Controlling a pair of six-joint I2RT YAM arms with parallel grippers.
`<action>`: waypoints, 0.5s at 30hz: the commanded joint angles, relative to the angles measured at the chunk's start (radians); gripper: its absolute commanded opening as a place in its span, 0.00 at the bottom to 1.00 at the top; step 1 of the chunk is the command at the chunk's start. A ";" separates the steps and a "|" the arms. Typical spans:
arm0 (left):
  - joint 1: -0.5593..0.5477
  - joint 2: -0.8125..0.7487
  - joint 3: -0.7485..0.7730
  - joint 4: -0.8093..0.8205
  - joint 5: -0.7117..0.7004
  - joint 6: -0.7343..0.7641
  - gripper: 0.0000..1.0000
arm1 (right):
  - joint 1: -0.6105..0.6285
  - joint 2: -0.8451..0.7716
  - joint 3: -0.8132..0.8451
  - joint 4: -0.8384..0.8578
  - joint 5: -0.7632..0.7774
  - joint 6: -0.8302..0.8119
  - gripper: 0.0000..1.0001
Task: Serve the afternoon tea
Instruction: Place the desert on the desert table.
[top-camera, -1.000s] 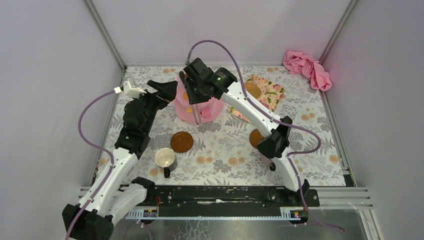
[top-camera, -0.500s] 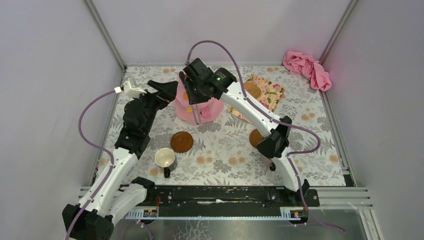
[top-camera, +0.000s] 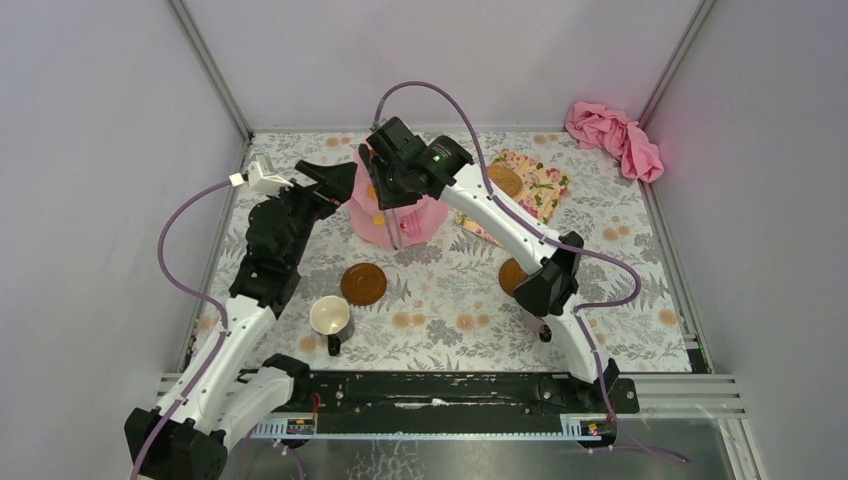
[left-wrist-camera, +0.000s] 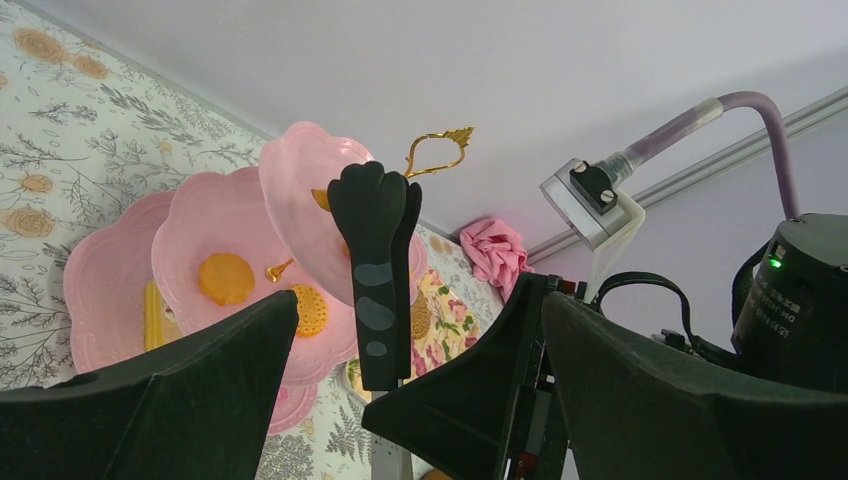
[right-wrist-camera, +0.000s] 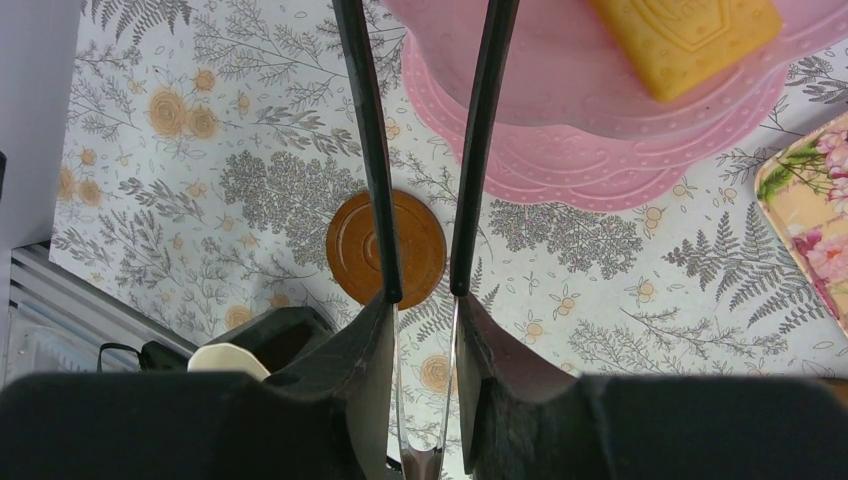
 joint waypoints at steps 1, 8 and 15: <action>0.008 -0.012 0.000 0.057 0.007 -0.002 1.00 | -0.005 -0.023 -0.007 0.025 0.008 -0.004 0.28; 0.009 -0.016 -0.004 0.057 0.007 -0.004 1.00 | -0.004 -0.031 -0.045 0.035 0.014 0.001 0.29; 0.009 -0.014 -0.005 0.061 0.008 -0.005 1.00 | -0.005 -0.038 -0.047 0.040 0.023 0.004 0.35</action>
